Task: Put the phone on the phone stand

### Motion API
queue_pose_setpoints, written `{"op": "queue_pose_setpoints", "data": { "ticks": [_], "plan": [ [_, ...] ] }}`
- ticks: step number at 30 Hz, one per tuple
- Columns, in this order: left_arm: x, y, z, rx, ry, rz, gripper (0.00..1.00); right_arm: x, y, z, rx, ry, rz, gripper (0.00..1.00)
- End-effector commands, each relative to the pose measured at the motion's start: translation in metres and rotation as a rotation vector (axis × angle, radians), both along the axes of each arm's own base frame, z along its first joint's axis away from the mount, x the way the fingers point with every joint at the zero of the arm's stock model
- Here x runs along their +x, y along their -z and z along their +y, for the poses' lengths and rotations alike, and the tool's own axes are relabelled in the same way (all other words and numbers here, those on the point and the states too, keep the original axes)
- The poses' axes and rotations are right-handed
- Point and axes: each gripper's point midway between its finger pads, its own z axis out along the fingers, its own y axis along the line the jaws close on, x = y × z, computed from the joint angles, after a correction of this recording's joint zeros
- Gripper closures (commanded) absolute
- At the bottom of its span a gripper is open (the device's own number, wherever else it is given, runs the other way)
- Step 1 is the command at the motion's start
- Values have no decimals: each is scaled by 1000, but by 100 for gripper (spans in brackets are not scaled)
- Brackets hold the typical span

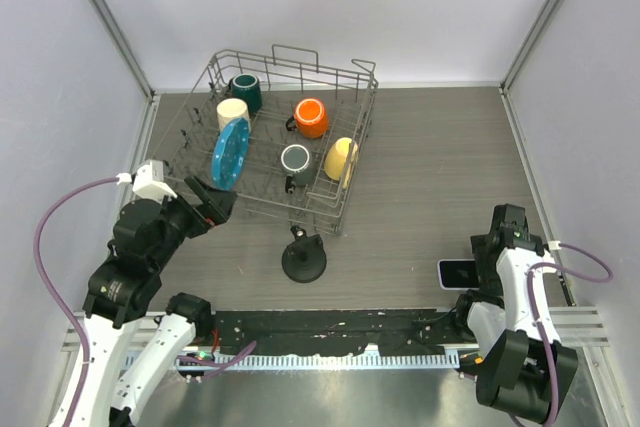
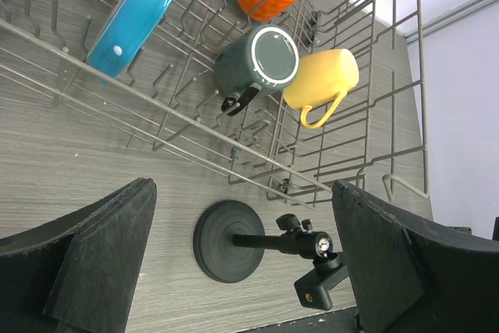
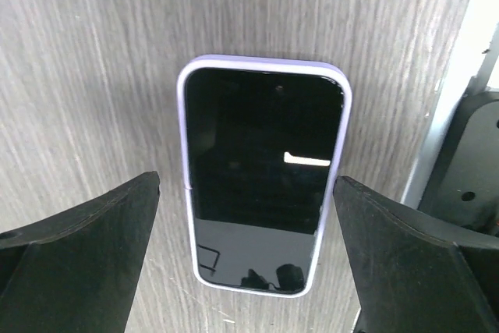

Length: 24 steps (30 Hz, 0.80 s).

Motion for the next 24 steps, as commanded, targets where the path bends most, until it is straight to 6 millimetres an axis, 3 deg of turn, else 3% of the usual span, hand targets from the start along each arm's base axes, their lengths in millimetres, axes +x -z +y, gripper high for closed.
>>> {"op": "queue_pose_setpoints", "data": {
  "ticks": [1,10,18,24],
  "plan": [
    [7,-10,-6,-8,24,-45,1,13,-5,-7,-27,33,-56,1],
    [8,-11,-6,-4,23,-42,1,37,18,0,24,-60,-109,1],
    [17,-10,-17,-22,57,-11,1,79,-1,0,-32,-378,-227,1],
    [20,-7,-19,-39,55,5,2,91,-5,6,-56,-504,-175,1]
  ]
}}
